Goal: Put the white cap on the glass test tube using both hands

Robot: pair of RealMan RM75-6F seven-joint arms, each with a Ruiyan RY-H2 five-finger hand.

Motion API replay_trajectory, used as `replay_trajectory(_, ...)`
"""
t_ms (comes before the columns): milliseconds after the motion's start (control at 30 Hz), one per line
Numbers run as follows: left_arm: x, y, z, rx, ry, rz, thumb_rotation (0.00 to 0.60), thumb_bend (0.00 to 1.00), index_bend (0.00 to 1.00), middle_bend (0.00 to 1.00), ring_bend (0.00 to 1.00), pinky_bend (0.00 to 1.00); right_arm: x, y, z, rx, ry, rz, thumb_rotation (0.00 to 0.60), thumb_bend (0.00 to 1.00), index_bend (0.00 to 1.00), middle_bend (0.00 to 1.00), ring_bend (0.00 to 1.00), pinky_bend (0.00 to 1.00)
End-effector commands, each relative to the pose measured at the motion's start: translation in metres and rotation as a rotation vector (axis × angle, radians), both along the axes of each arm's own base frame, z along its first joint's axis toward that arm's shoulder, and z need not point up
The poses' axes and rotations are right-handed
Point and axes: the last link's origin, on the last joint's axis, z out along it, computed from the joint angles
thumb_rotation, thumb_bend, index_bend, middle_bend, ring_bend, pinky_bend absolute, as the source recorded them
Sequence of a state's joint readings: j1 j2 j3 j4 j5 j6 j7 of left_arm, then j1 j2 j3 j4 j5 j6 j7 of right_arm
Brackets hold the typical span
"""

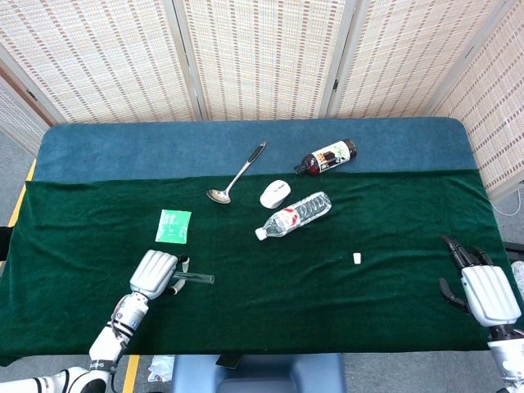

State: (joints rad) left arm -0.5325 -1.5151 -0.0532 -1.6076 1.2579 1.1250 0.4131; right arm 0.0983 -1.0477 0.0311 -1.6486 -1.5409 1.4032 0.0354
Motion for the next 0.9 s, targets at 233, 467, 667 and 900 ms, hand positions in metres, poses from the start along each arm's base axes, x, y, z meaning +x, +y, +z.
replay_trajectory(233,0.007,-0.005,0.009,0.013,-0.015,-0.028,0.6,0.47,0.68,0.98,0.97,0.86,0.008,-0.027,-0.031,0.172,0.023,-0.031,0.6,0.7,0.06,0.75,1.0,0.9)
replay_trajectory(467,0.007,-0.007,0.013,0.019,-0.016,-0.027,0.6,0.48,0.68,0.98,0.97,0.86,0.01,-0.054,-0.066,0.334,-0.03,-0.095,0.6,0.83,0.13,0.9,1.0,1.0)
replay_trajectory(667,0.004,-0.01,0.014,0.022,-0.012,-0.019,0.6,0.48,0.68,0.98,0.97,0.86,0.012,-0.073,-0.089,0.416,-0.031,-0.127,0.6,0.86,0.16,0.92,1.0,1.0)
replay_trajectory(900,0.002,-0.011,0.012,0.02,-0.007,-0.015,0.6,0.48,0.68,0.98,0.97,0.86,0.015,-0.091,-0.104,0.456,-0.034,-0.153,0.6,0.86,0.17,0.92,1.0,1.0)
